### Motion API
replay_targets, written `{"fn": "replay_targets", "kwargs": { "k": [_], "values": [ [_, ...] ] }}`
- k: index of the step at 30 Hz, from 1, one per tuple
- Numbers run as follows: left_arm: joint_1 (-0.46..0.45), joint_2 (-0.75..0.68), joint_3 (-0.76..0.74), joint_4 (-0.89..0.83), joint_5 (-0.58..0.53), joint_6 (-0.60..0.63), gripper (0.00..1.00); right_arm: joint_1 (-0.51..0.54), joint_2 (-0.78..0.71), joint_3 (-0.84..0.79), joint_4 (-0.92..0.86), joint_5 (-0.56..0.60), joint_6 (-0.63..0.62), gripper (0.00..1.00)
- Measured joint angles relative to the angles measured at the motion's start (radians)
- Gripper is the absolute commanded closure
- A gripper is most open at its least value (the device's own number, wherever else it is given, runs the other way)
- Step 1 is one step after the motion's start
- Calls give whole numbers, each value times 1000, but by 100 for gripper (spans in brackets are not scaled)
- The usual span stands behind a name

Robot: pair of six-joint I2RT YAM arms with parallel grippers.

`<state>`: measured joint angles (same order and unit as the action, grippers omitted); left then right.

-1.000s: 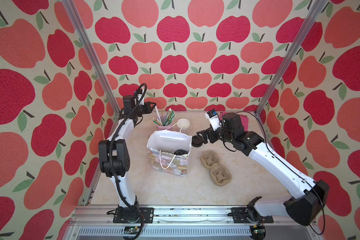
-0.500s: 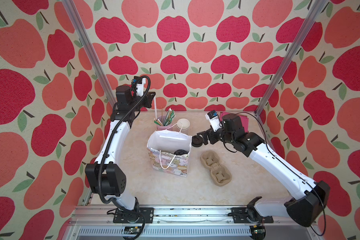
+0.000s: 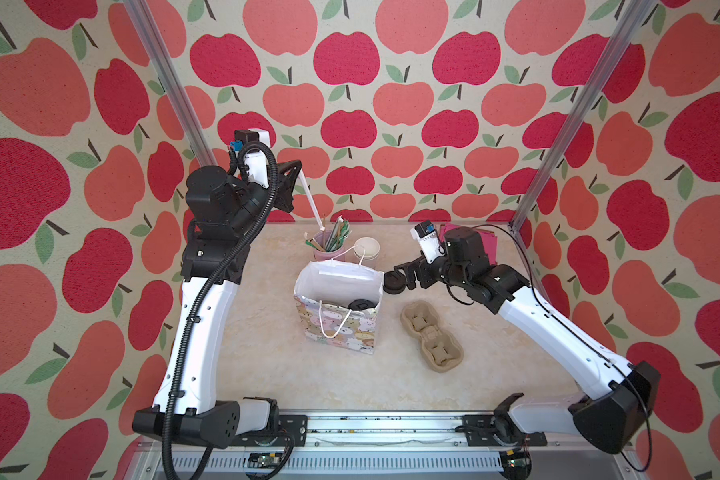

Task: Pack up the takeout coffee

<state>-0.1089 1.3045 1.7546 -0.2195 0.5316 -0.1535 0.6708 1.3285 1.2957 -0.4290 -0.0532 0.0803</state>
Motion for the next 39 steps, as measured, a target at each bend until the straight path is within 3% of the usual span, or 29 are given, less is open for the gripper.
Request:
{"fn": "replay_targets", "kwargs": {
  "k": [9, 23, 30, 39],
  "values": [
    [-34, -121, -32, -90, 12, -70, 100, 0, 0, 0, 18, 1, 0, 1],
    [-52, -233, -276, -230, 37, -80, 100, 0, 0, 0, 22, 12, 0, 1],
    [-85, -254, -415, -245, -11, -51, 100, 0, -6, -7, 47, 34, 0, 1],
    [-130, -253, -472, -265, -95, 2, 77, 0, -9, -14, 55, 45, 0, 1]
  ]
}}
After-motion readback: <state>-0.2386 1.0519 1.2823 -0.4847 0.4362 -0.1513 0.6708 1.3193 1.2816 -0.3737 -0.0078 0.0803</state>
